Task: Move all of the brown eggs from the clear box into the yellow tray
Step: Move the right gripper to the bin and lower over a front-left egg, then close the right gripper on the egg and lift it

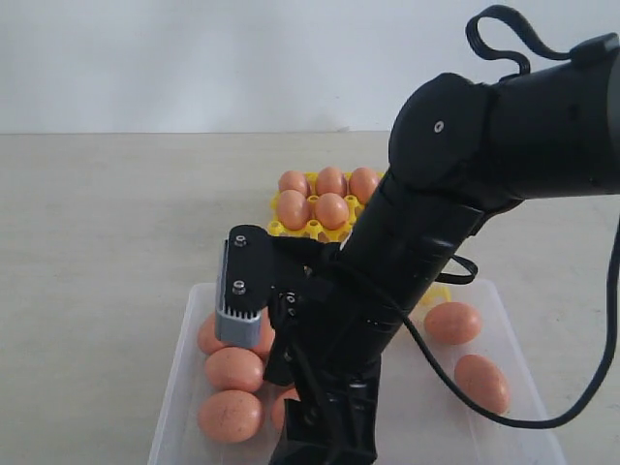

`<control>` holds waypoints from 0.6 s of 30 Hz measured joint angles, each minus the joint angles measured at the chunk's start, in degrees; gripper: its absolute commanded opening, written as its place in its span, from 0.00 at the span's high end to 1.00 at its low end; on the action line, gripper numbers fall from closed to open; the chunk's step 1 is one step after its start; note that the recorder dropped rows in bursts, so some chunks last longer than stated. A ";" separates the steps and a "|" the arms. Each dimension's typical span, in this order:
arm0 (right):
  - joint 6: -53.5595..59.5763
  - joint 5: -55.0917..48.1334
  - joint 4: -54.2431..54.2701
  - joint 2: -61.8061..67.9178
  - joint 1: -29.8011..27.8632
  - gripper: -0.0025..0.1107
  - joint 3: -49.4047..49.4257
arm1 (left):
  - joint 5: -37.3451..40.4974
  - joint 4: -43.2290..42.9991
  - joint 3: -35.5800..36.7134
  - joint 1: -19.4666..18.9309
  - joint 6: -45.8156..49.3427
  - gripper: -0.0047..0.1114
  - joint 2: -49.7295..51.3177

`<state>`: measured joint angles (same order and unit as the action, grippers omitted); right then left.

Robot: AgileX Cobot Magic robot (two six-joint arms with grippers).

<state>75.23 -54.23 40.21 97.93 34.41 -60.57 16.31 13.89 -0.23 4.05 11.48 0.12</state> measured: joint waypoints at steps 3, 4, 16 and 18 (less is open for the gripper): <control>-1.23 0.26 0.29 0.00 0.00 0.46 0.00 | 0.00 0.00 0.00 0.00 0.00 0.92 0.00; -1.35 0.26 -0.05 0.10 0.00 0.50 0.00 | 0.00 0.00 0.00 0.00 0.00 0.92 0.00; -1.95 -0.25 -9.00 4.47 0.00 0.52 0.00 | 0.00 0.00 0.00 0.00 0.00 0.92 0.00; -1.95 0.24 -9.14 4.70 0.00 0.52 0.00 | 0.00 0.00 0.00 0.00 0.00 0.92 0.00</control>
<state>73.28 -54.00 31.07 102.63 34.41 -60.57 16.31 13.89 -0.23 4.05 11.48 0.12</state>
